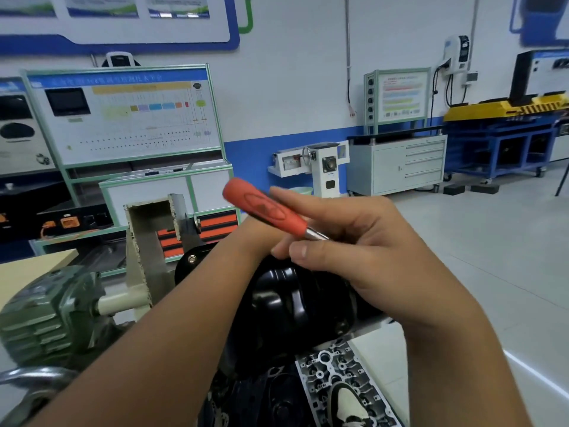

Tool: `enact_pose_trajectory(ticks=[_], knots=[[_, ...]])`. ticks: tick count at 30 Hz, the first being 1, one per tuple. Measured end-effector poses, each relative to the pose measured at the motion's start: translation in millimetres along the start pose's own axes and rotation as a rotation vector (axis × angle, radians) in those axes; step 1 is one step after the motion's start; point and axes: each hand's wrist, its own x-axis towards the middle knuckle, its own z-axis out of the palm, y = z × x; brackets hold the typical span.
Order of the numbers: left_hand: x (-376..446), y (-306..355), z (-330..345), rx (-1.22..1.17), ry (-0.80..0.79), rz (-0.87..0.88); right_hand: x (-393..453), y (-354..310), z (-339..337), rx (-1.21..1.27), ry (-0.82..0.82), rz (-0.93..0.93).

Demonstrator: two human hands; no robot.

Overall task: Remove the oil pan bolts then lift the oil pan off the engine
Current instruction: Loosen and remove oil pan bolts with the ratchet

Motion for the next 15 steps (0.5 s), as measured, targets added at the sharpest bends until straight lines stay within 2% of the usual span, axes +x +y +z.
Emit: enact_pose_trajectory(ticks=[1,2,3,5,6,7,8,9,13,14,15], knots=[[0.6,1.1,0.8,0.014,0.017,0.042,1.7,-1.1,0.9,0.004,0.063,-0.006],[1.4,2.8,1.2,0.050,0.025,0.108,3.6,-0.9,4.6,0.063,0.215,-0.019],[2.5,5.4,1.0,0.110,0.030,0.148,4.8,1.1,9.6,0.161,0.436,-0.028],[1.3,11.5,-0.5,0.197,0.029,0.113,5.6,8.0,20.3,0.338,0.949,-0.021],[2.8,10.7,0.1,0.200,0.031,0.094,4.7,11.0,23.3,0.385,1.136,-0.020],[3.1,10.0,0.6,0.201,0.034,0.081,3.7,13.9,24.2,0.405,1.223,-0.018],[3.1,10.6,0.6,0.209,0.032,0.072,2.4,16.1,22.5,0.396,1.220,-0.013],[3.1,10.5,0.1,0.217,0.028,0.072,1.4,16.9,17.6,0.341,1.123,-0.021],[5.3,16.4,-3.0,0.208,-0.022,0.059,-4.1,2.6,-4.2,0.111,0.245,-0.023],[5.2,18.2,-2.1,0.196,-0.051,0.056,-5.9,2.2,-4.3,0.052,0.138,-0.015],[4.2,19.0,-1.2,0.238,-0.063,0.052,-7.7,5.2,-2.0,-0.005,0.140,-0.018]])
